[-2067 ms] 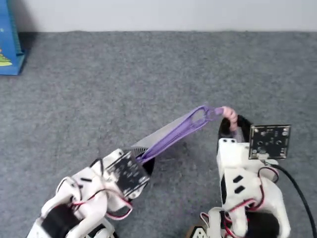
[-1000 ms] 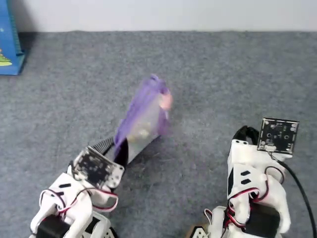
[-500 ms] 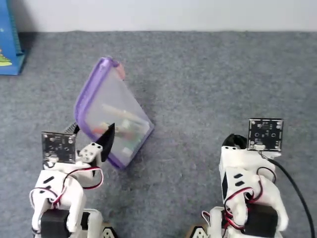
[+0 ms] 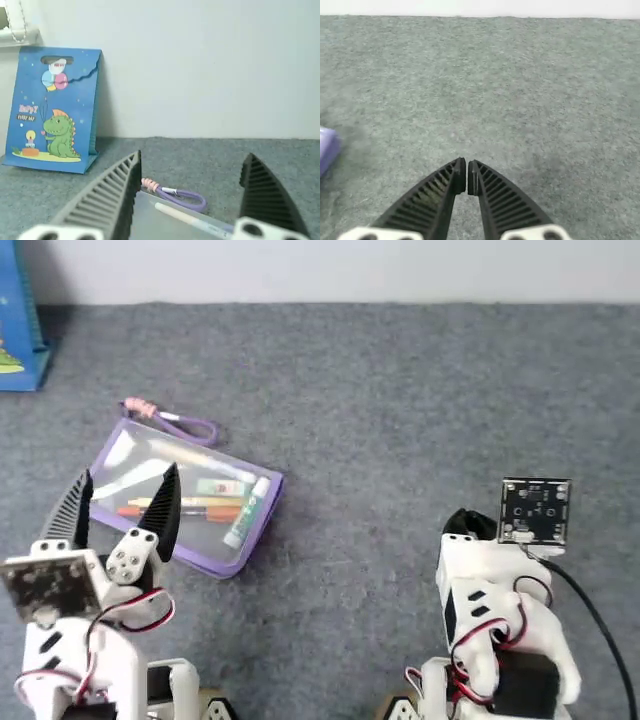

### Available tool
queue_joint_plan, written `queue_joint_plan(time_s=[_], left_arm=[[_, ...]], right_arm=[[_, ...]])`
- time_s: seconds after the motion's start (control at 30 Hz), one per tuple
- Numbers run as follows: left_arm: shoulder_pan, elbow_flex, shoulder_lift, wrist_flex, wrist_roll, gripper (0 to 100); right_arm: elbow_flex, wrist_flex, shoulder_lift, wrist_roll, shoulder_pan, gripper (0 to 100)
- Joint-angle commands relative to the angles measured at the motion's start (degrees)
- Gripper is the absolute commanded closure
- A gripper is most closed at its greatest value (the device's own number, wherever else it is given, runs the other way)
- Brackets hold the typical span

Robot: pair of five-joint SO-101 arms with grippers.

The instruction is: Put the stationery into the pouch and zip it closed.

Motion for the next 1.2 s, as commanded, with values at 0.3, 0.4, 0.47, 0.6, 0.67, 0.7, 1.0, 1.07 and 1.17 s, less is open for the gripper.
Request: queue_joint_plan(time_s=[0.3,0.4,0.47,0.6,0.67,0.7,1.0,1.07,1.17], left_arm=[[-0.4,-3.7,-0.1,11.2,-3.7,98],[-0.3,-2.5,-0.1,13.4,-4.7,99],[1.3,0.0,-0.1,13.6,-4.8,99],[7.4,7.2,-0.1,13.7,-5.0,99],[10.4,10.4,-0.1,13.7,-5.0,99],[11.3,11.6,-0.1,13.6,-5.0,99],[12.1,17.5,-0.1,13.2,-4.6,98],[12.3,19.7,-0.1,13.2,-4.8,98],[12.4,23.2,-0.1,13.2,-4.9,98]], right_arm=[[-0.6,3.4,-0.2,-6.1,-4.3,99.1],[-0.6,5.8,-0.2,-6.0,-4.3,99.1],[-0.5,7.0,-0.2,-6.0,-4.3,99.1],[1.3,7.7,-0.7,-5.9,-4.3,99.1],[4.7,7.1,-3.6,-5.9,-4.4,99.1],[6.6,6.6,-5.7,-5.9,-4.4,99.1],[12.2,6.5,-17.7,-4.6,-4.0,99.1],[14.9,6.4,-16.7,-4.6,-4.3,99.1],[20.6,3.5,-16.7,-4.7,-4.1,99.1]])
